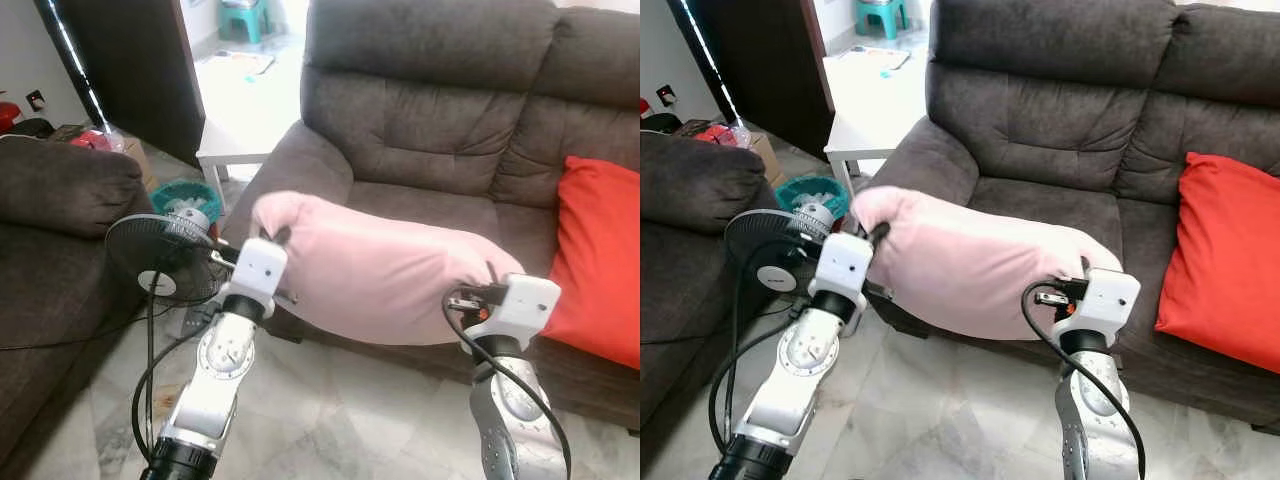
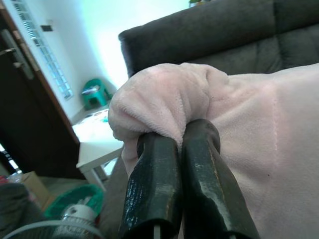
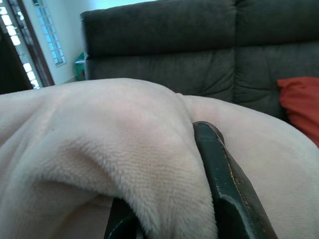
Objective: Move the pillow to the sofa from floor
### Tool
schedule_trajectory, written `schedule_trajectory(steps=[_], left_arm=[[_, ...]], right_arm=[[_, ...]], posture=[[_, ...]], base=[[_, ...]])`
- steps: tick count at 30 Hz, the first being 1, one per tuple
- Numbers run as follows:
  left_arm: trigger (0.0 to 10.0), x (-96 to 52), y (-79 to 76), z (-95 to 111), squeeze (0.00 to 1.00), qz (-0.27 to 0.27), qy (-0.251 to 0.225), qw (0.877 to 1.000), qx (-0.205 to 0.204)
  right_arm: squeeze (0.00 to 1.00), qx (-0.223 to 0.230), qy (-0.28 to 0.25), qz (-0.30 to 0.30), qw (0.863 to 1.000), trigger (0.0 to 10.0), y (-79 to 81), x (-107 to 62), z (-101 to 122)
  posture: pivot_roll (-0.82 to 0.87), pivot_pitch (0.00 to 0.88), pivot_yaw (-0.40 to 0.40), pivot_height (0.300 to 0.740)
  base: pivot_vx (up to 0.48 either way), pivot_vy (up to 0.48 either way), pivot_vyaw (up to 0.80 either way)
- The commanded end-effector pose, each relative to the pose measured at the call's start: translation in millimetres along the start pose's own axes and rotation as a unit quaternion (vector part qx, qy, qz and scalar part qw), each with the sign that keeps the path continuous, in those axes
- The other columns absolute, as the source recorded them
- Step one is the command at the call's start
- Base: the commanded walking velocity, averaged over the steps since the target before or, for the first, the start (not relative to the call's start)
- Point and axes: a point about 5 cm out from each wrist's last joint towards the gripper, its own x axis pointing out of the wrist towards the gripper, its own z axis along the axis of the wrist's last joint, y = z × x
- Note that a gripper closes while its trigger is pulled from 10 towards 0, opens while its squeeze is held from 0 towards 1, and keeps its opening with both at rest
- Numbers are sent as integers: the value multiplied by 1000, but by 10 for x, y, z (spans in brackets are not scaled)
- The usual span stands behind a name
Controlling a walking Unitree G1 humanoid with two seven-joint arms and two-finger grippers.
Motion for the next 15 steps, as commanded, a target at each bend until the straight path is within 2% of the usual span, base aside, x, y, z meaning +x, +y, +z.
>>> schedule_trajectory(steps=[1, 15], left_arm=[[10000, 37, -1, 64, 0, 0, -12, 1000, 2], [10000, 41, 51, 53, 0, 4, -5, 1000, -21]], right_arm=[[0, 20, -50, 9, 998, 10000, 63, 17, 195], [0, 9, -47, 8, 999, 10000, 43, 38, 196]], posture=[[56, 0, -29, 740], [66, 0, -27, 740]], base=[[0, 0, 0], [0, 0, 0]])
